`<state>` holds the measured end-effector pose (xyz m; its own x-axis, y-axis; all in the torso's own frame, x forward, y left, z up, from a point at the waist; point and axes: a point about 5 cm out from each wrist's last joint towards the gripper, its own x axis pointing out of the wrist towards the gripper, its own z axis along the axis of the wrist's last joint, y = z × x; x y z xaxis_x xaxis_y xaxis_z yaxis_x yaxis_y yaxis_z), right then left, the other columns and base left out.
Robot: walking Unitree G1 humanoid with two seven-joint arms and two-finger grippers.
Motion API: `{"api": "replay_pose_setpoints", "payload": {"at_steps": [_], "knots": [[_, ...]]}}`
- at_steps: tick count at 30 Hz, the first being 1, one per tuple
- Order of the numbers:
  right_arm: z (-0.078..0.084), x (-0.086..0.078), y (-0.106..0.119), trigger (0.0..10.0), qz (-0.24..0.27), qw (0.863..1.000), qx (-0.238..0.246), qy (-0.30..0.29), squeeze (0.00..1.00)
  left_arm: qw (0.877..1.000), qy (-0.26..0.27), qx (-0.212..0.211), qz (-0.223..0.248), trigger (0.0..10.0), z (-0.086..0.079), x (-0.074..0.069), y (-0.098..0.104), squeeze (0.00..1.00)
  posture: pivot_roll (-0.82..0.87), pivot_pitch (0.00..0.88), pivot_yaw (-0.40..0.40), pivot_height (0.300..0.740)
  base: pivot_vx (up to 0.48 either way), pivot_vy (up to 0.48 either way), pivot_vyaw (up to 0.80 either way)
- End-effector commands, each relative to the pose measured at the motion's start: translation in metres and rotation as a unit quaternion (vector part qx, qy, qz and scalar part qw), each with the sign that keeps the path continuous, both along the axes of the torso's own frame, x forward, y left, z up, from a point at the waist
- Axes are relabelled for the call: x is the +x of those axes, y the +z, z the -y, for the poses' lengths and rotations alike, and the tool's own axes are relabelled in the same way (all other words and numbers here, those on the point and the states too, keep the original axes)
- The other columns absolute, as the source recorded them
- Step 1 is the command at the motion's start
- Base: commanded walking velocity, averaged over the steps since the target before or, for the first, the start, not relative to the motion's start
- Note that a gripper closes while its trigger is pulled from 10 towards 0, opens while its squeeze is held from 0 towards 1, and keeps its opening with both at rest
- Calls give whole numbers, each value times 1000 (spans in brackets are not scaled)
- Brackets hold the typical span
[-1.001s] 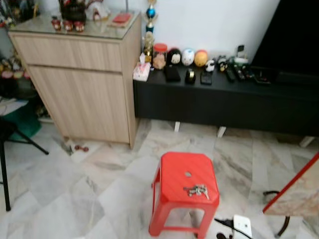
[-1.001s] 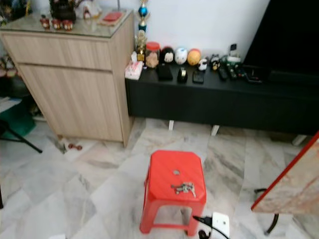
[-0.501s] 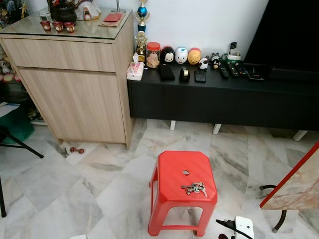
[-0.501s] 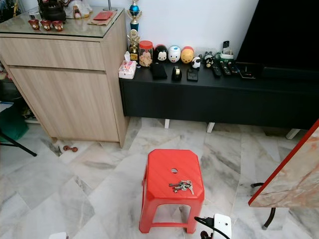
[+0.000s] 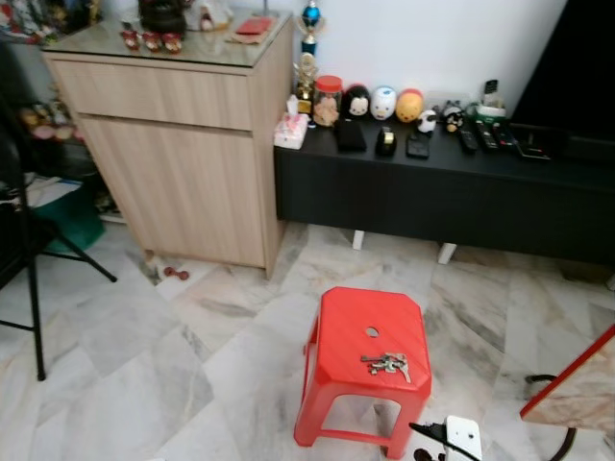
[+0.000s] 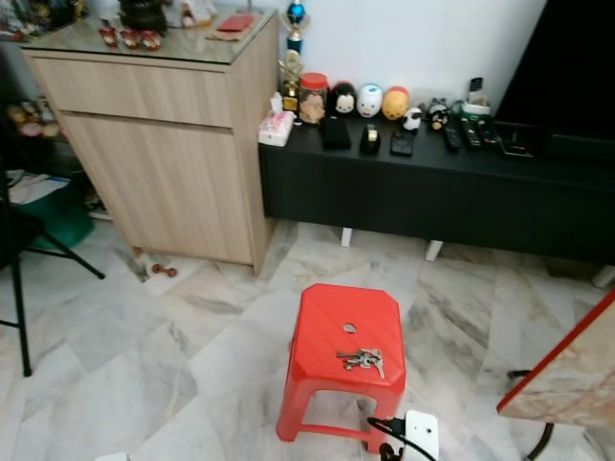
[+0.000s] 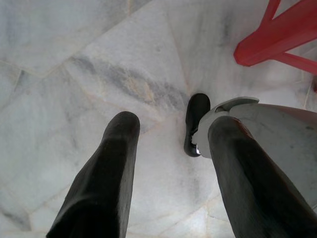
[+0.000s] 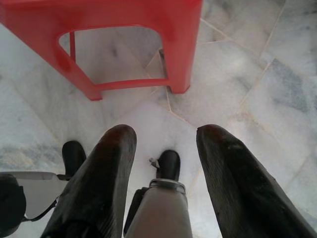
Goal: Hang keys on a hook
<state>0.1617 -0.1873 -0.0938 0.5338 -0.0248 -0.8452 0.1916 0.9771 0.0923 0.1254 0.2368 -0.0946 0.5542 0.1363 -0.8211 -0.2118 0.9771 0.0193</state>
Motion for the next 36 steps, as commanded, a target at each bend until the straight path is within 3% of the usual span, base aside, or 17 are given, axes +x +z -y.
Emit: {"api": "replay_pose_setpoints", "payload": {"at_steps": [1,7,20,27,36], "knots": [[5,0,1,10000,2,1000,-4,-3,0,1000,-17,1,-2,10000,2,1,0,0,182,0,-44,740,251,0,0],[12,5,4,10000,7,1000,-5,-9,0,1000,-18,1,-3,10000,2,1,0,0,184,0,-45,740,274,0,0],[8,11,6,10000,11,1000,-2,-7,0,1000,-19,3,-3,10000,3,1,0,0,188,0,-49,740,358,0,0],[7,13,7,10000,16,1000,-3,1,0,1000,-19,5,-2,10000,2,2,0,0,185,0,-46,740,0,0,0],[9,8,5,10000,15,1000,-2,-1,0,1000,-18,5,-7,10000,2,0,-1,0,192,0,-47,740,0,0,617]]}}
